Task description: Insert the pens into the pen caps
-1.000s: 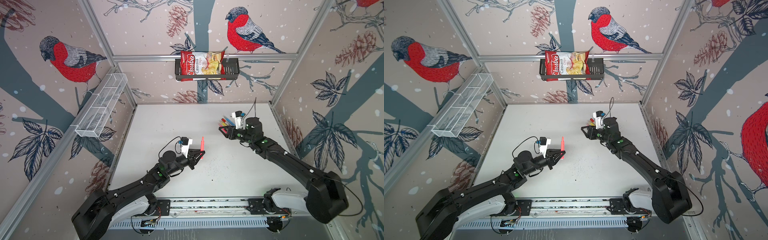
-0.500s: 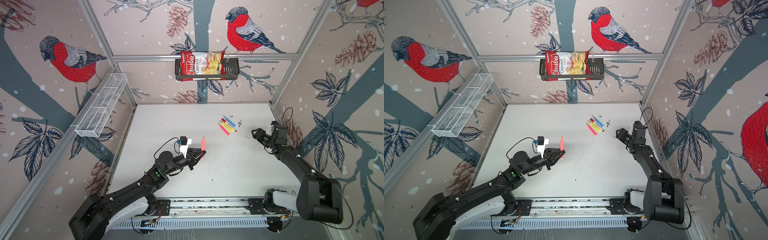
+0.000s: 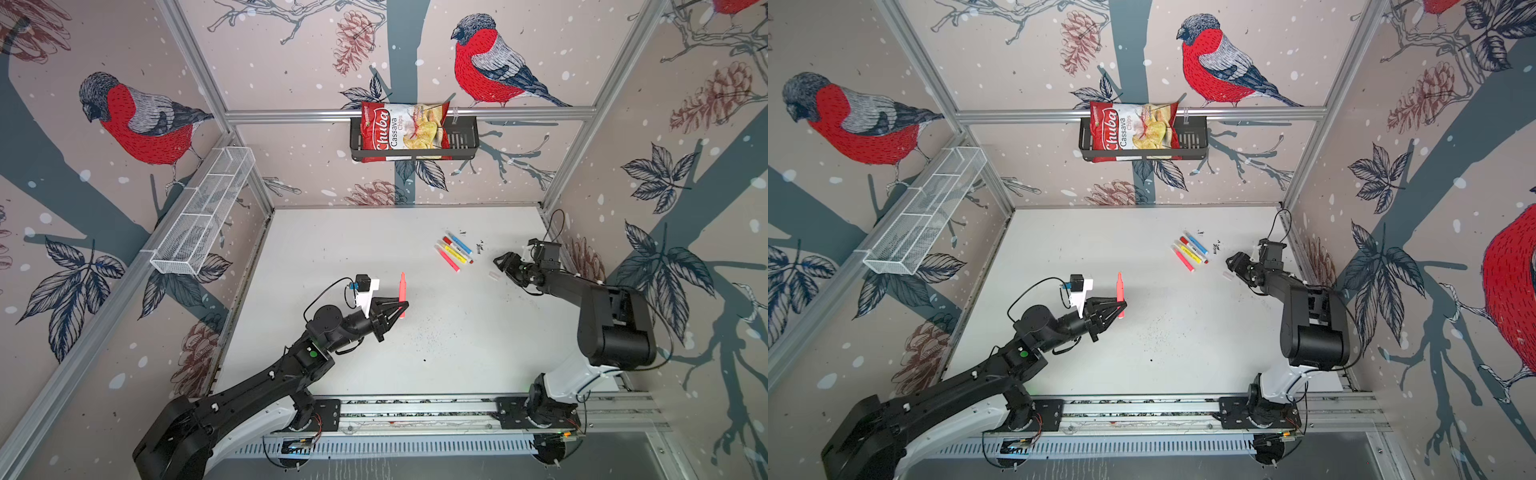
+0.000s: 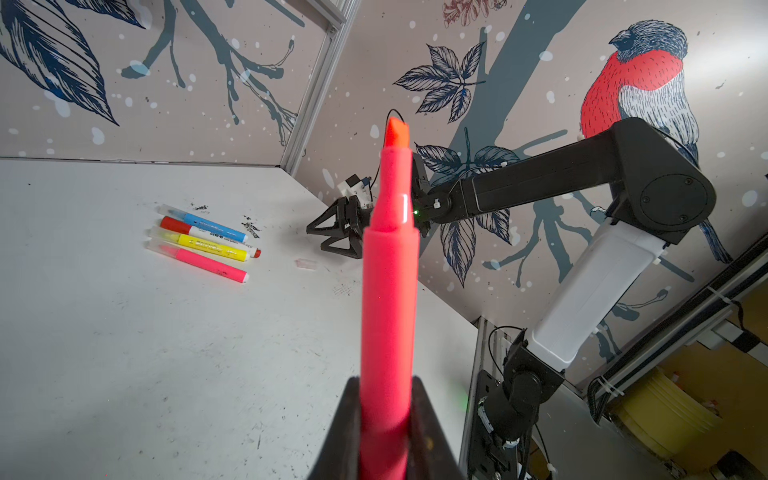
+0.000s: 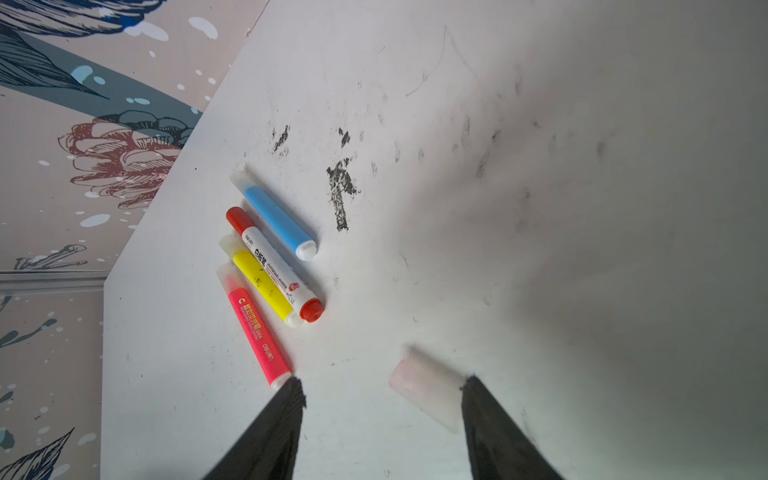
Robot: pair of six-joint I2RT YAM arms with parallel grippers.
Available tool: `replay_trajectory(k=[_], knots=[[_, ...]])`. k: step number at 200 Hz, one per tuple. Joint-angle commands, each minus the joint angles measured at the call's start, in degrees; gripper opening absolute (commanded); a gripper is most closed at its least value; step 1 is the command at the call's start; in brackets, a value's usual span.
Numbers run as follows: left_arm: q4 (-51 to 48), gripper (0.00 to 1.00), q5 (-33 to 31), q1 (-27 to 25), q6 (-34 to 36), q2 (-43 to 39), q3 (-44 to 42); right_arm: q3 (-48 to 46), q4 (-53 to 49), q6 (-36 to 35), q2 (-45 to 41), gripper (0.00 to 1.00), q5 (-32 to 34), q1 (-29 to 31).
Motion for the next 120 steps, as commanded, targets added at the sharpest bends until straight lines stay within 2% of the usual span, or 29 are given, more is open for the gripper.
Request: replay_trajectory(k=[1,64,120], knots=[[0.65,0.0,-0.28,-0.02,0.93,0.07,0.17,1.57,0.34,-1.69,2.66,0.62,-1.65,0.3],[-0.72,0.0,-0.82,-0.02,1.63,-0.03,1.02,2.05,-0.28,-2.8,4.65,0.62,0.46,2.4],[-1.36,0.0,-1.07,-0.02,1.9,0.23,1.47,-2.06,0.81,-2.25,1.82,0.61,2.45,4.42]])
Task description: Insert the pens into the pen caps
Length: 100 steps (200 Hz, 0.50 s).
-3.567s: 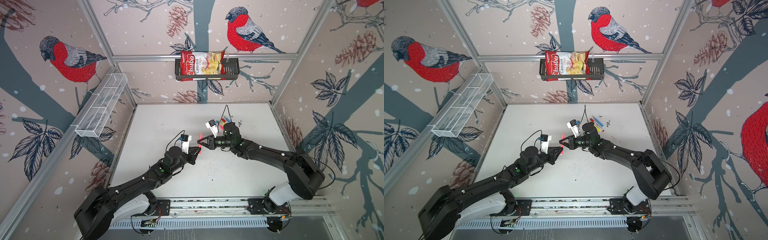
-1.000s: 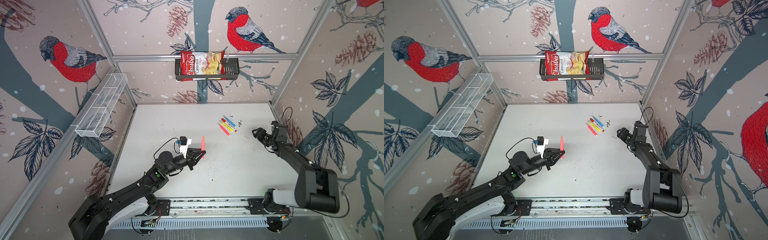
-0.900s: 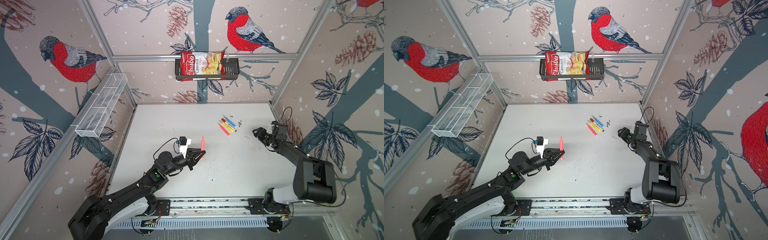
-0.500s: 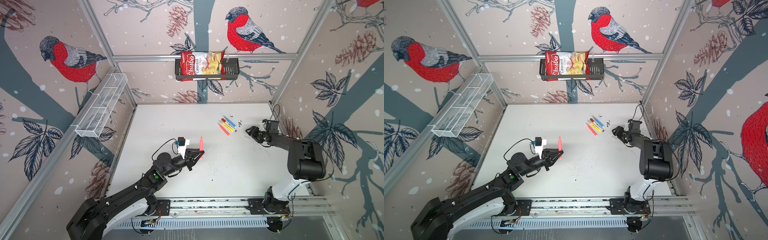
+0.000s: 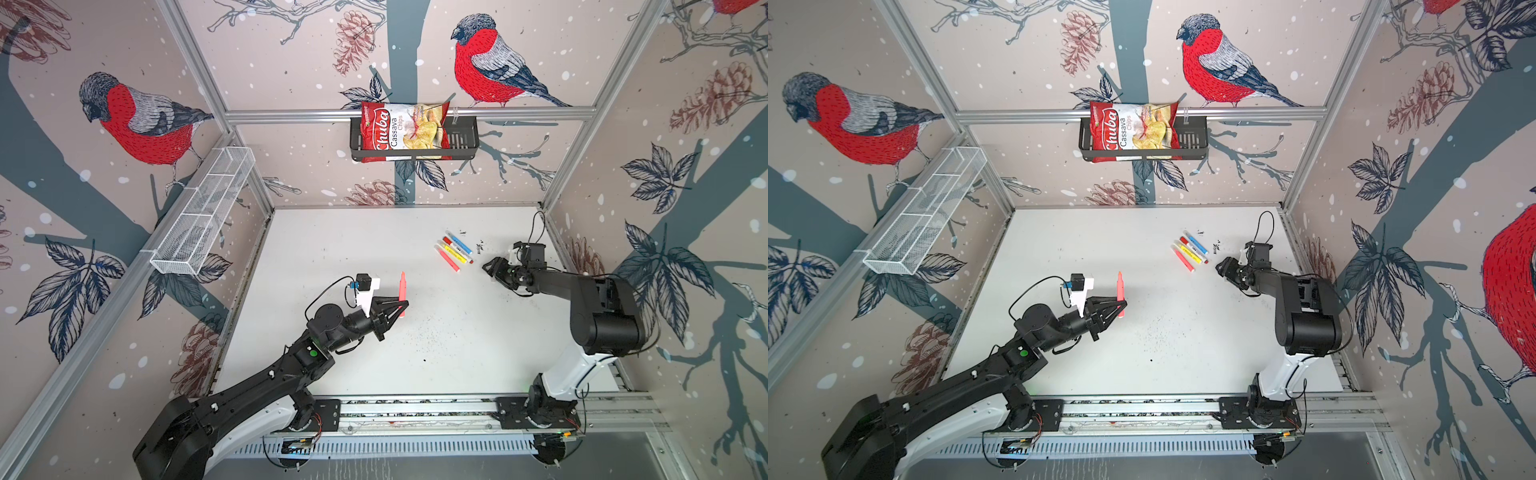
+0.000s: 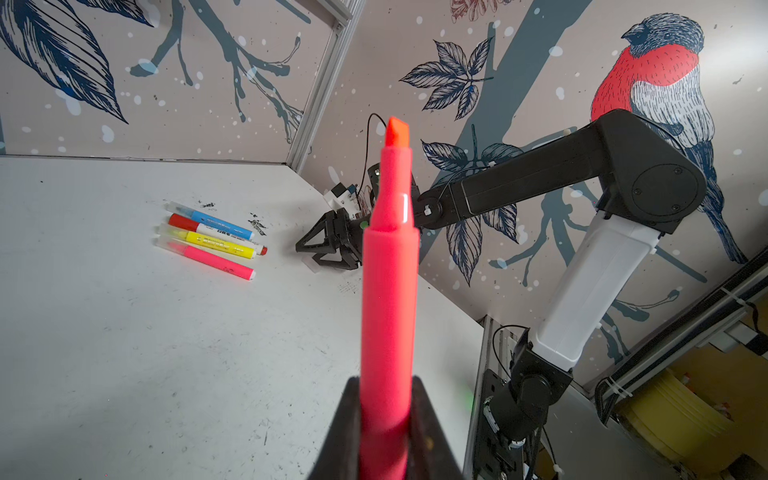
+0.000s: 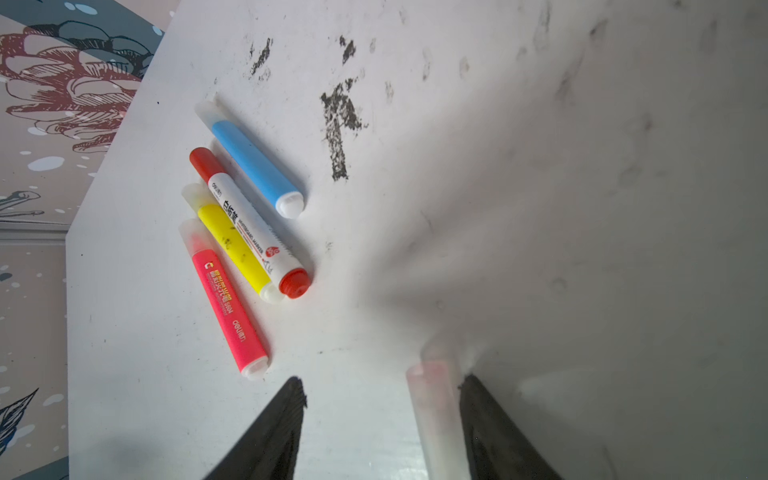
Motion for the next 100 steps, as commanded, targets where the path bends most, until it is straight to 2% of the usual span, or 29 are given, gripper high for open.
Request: replay_trajectory(k=[1,100], knots=[[0.31,0.0,-0.49,-0.02,1.25,0.05,0.69,-1.47,0.77,-0.09,-1.45,0.61,1.64,0.58],[-0.81,0.0,-1.48,-0.02,1.42,-1.82,-0.16,-3.61,0.86,1.04,-6.12,0.61,4.55,3.13]])
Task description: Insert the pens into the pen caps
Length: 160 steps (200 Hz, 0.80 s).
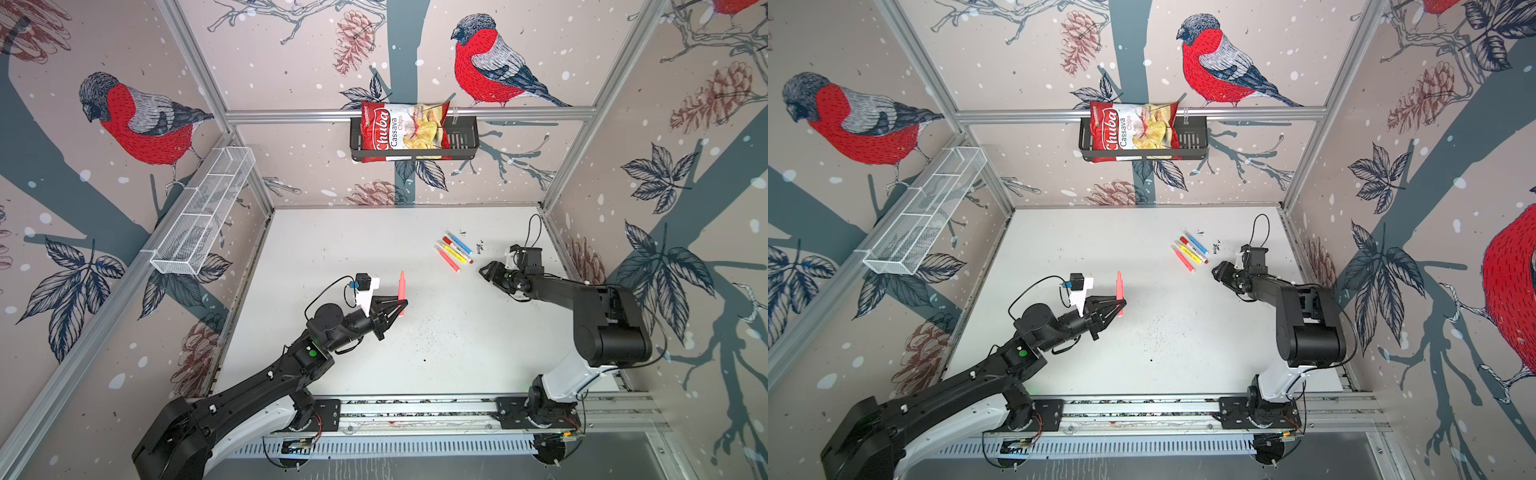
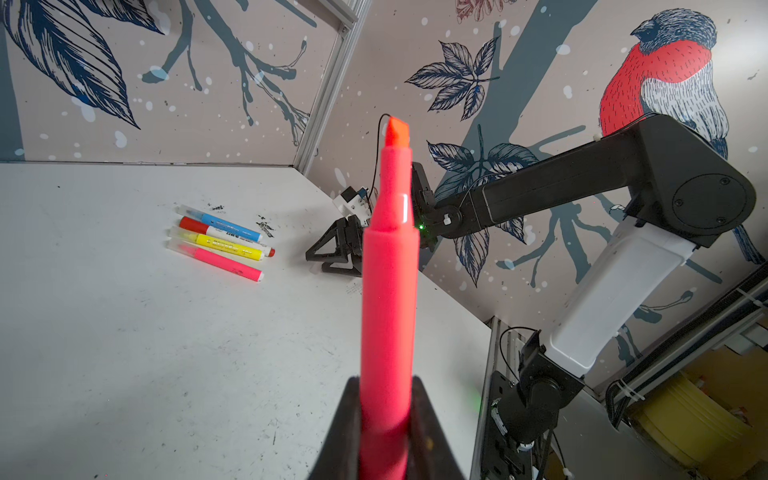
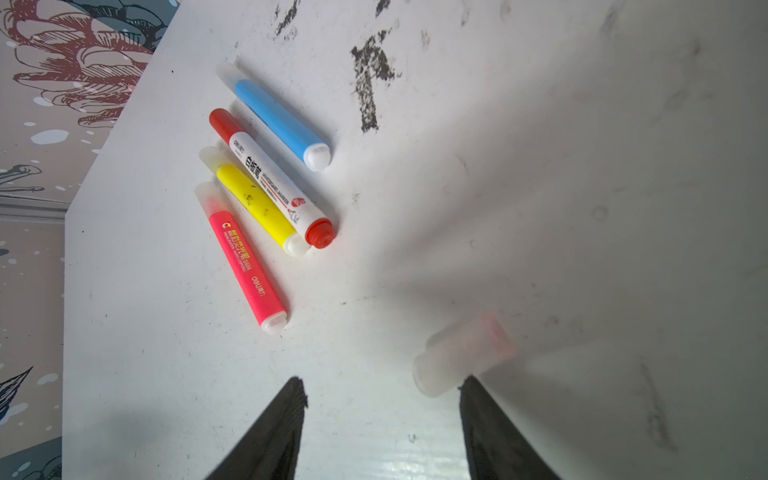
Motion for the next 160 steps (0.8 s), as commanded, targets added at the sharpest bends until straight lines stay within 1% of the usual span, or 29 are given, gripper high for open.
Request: replay_trajectory(k=[1,43,84,108,122,160], knots=[[0.45,0.0,-0.48,-0.02,0.57,-0.86,-0.37,0.17,0.36,0.57,-1.31,0.61,2.46,0.0],[-0.74,0.0,-1.34,-0.01,0.83,-2.47,-0.5,3.36,-1.52,-0.44,-1.06,0.61,4.08,-0.4],[-1.11,0.0,-1.15,-0.02,0.89,-2.5,-0.24,13.41,-7.4,-4.1,5.71,0.61,3.21,-0.57],[-1.75,0.0,-1.68,-0.03,1.0,-3.49,-0.44,17.18,-10.43,-5.87,8.97,0.61,3.13,-0.57],[-2.15,0.0,-2.1,0.0,1.0,-4.18,-0.71,17.75,-11.23,-6.74,10.28,0.6,1.98,-0.48],[-1.84,0.0,-2.26,-0.02,1.09,-4.33,-1.21,15.8,-11.23,-7.86,10.99,0.59,2.2,0.32]])
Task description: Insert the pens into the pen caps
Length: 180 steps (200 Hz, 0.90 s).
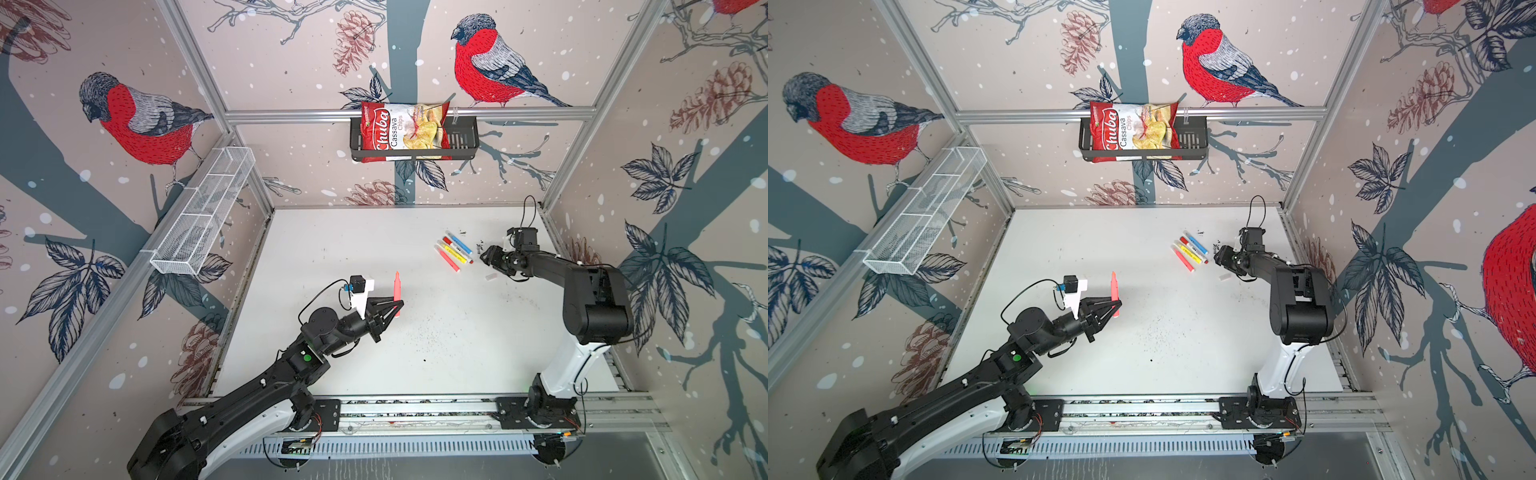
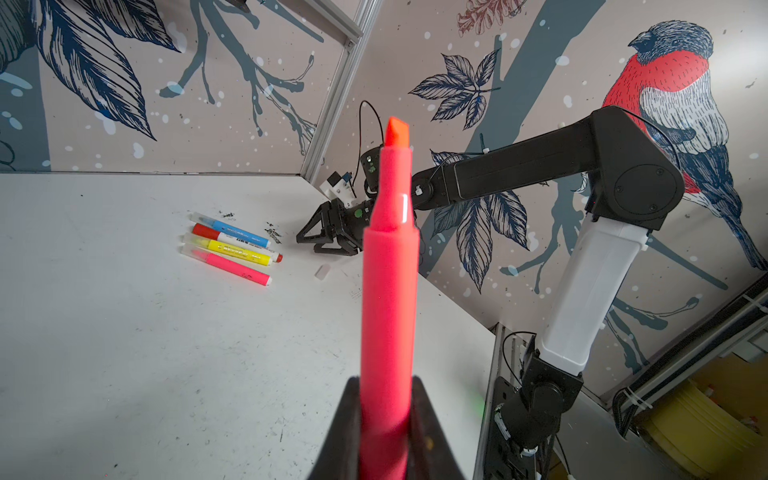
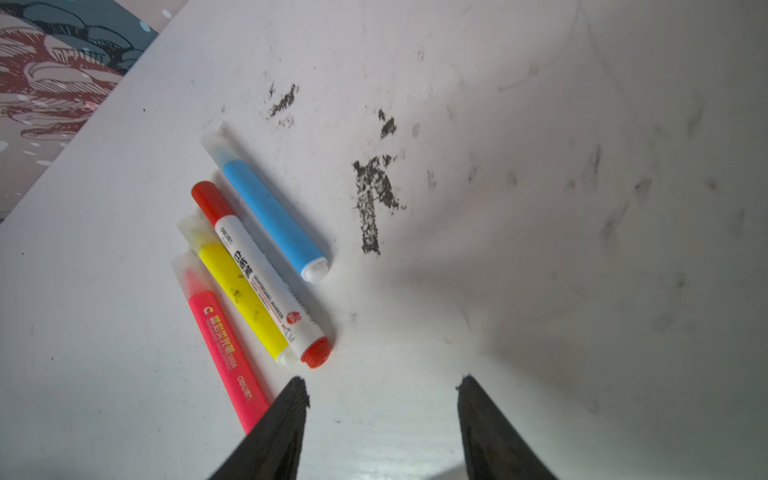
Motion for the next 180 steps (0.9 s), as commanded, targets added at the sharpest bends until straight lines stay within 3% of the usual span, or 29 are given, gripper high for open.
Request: replay_trajectory(k=[1,150,180], knots=[[0.93,0.0,-0.49,-0.07,0.81,0.18,-0.2,-0.97,-1.21,-1.59,0.23,0.59,-0.7,0.33],[0.58,0.0,-0.93,0.0,0.94,-0.52,-0.18,-9.79,1.16,-1.2,-5.27,0.58,1.98,1.87],[0.3,0.0,-0.89,-0.02,0.97,-0.85,-0.22,-9.62,0.1,-0.81,-6.06,0.58,5.62,2.48]])
